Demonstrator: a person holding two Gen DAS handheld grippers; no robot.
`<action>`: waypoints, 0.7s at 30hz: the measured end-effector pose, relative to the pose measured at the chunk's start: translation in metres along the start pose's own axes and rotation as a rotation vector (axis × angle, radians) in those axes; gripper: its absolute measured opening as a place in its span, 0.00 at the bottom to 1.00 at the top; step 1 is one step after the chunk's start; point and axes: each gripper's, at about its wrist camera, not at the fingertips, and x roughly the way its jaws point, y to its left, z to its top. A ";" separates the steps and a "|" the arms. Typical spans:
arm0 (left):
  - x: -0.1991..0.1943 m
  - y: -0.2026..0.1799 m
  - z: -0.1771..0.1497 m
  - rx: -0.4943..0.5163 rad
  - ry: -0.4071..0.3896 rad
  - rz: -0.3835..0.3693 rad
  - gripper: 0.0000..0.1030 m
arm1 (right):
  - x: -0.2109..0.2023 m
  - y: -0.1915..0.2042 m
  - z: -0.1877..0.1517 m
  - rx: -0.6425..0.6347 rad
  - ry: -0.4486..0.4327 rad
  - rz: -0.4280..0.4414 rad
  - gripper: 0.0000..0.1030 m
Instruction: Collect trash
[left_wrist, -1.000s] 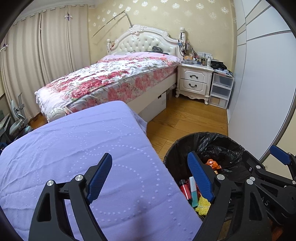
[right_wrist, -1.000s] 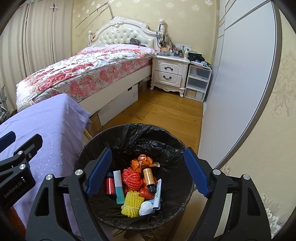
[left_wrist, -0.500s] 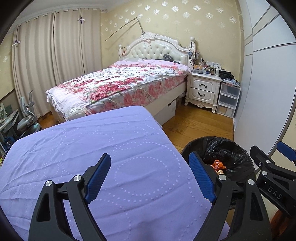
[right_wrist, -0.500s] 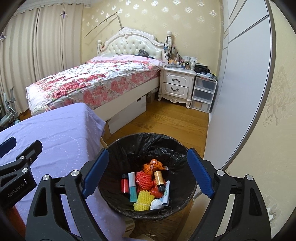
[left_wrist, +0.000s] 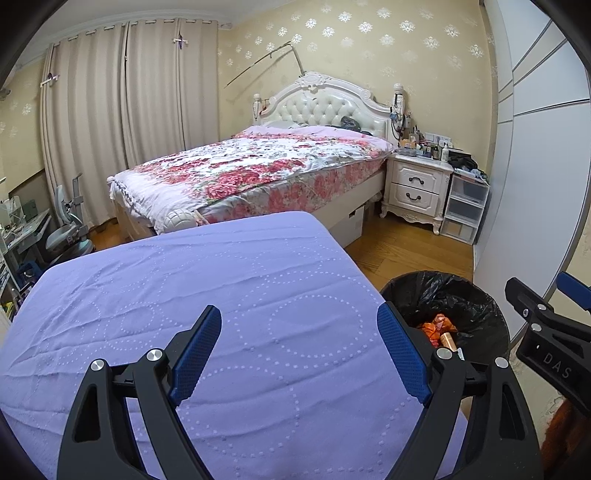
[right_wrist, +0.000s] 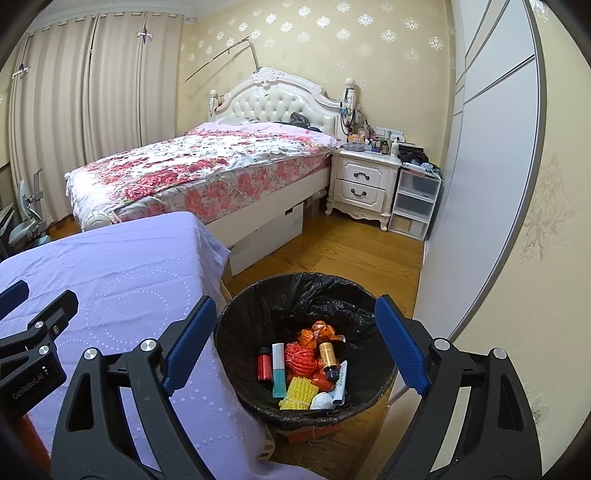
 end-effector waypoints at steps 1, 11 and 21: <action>-0.002 0.001 0.000 -0.003 -0.001 0.003 0.81 | -0.003 0.000 0.000 -0.002 -0.005 0.002 0.83; -0.019 0.003 -0.001 -0.010 -0.034 0.012 0.81 | -0.020 0.001 0.001 -0.007 -0.033 0.011 0.83; -0.021 0.003 -0.002 -0.011 -0.035 0.012 0.81 | -0.022 0.001 0.000 -0.009 -0.034 0.011 0.84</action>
